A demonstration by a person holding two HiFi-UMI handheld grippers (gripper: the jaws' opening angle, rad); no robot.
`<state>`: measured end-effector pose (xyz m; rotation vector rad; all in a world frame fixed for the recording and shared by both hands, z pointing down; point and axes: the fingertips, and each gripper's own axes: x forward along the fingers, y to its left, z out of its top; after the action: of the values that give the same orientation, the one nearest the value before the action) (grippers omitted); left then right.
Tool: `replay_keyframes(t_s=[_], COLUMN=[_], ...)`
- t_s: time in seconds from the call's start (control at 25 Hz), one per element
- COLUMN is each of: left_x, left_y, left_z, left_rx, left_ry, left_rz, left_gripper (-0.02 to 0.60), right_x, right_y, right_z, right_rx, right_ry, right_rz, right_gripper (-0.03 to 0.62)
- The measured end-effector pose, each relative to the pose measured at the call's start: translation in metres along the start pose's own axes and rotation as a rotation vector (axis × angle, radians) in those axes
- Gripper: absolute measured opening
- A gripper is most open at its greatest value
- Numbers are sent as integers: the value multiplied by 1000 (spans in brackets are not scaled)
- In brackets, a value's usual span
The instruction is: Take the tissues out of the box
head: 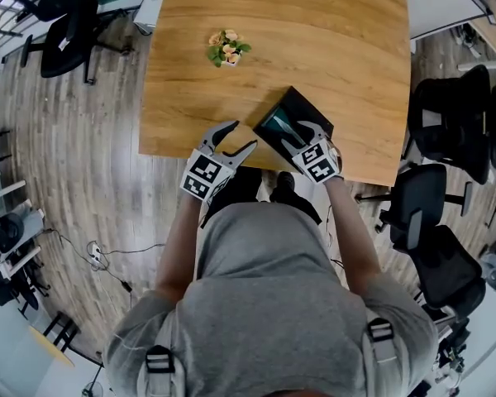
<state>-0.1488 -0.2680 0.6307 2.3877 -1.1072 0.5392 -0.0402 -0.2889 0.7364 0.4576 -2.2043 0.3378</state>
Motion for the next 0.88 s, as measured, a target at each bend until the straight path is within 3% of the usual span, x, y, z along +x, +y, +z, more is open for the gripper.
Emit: replay_keyframes(t_s=[0.28, 0.36, 0.44, 0.88], left_x=[0, 1, 1, 1], left_y=[11, 14, 17, 24], left_z=[-9, -11, -13, -9], left_rx=[-2, -1, 10, 22], left_ry=[19, 31, 42, 49], left_rz=[-10, -15, -18, -45], left_gripper=[270, 270, 268, 268], right_x=[13, 16, 20, 21], right_y=[-1, 2, 5, 6], right_z=[-10, -13, -15, -17], right_rx=[-23, -22, -41, -43], right_ry=[94, 119, 139, 137], right_rz=[-32, -20, -14, -55], right_gripper=[192, 86, 49, 12])
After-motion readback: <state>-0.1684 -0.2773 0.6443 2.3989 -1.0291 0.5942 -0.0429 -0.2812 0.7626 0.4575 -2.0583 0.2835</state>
